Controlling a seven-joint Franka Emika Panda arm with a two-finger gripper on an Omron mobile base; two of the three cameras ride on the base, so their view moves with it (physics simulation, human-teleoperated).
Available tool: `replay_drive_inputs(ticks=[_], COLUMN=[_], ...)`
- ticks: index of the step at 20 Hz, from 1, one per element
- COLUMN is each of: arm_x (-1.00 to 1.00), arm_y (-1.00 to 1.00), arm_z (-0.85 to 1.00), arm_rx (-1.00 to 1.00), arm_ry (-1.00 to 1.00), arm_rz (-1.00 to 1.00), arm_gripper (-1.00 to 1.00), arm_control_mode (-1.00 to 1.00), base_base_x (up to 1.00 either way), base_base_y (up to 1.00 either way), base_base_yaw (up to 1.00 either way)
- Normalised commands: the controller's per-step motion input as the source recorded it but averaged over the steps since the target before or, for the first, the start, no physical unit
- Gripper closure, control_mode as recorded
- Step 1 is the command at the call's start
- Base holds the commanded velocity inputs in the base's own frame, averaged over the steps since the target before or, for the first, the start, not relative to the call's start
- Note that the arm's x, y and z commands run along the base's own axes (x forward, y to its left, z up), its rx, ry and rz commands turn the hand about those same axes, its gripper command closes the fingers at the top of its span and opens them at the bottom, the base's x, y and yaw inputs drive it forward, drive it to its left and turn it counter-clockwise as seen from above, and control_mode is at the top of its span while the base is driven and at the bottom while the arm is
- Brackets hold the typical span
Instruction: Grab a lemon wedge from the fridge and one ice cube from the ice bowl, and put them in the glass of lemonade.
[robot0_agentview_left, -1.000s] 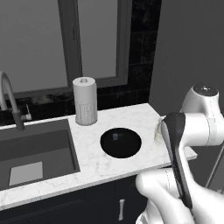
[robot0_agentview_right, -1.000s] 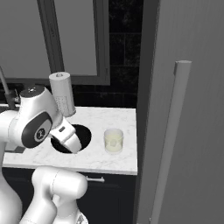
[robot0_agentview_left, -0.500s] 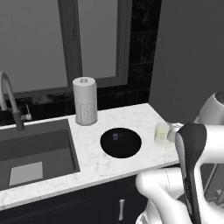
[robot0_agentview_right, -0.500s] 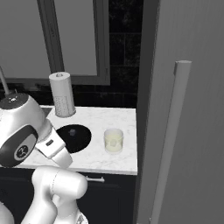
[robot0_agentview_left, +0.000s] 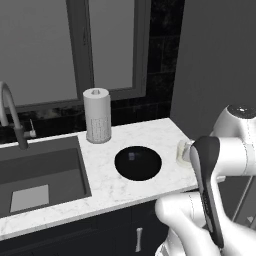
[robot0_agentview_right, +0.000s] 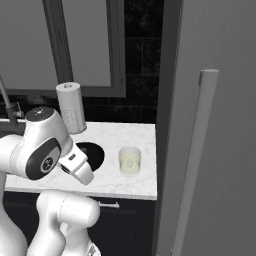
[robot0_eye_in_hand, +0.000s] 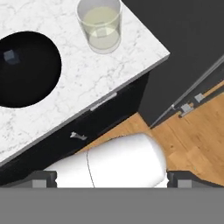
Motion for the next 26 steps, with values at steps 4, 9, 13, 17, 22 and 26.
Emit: replay_drive_inputs(ticks=[4,9,13,17,22,26], arm_x=[-0.11,-0.73,-0.19,0.0,0.0,0.0], arm_y=[0.08,0.27,0.0,0.0,0.0,0.0], arm_z=[-0.11,-0.08,0.0,0.0,0.0,0.0], arm_rx=[-0.01,-0.09,0.0,0.0,0.0,0.0], arm_ry=[-0.1,-0.06,-0.03,0.0,0.0,0.0], arm_rz=[0.06,0.09,0.01,0.0,0.0,0.0], arm_gripper=[-1.0,-1.0,-1.0,-1.0,-1.0,-1.0], arm_control_mode=[-1.0,-1.0,1.0,1.0,1.0,1.0], base_base_x=[0.0,0.0,-0.71,-0.93,-0.74,-0.36], base_base_y=[0.0,0.0,0.0,-0.06,-0.17,-0.61], base_base_yaw=[0.0,0.0,0.02,0.03,0.05,0.01])
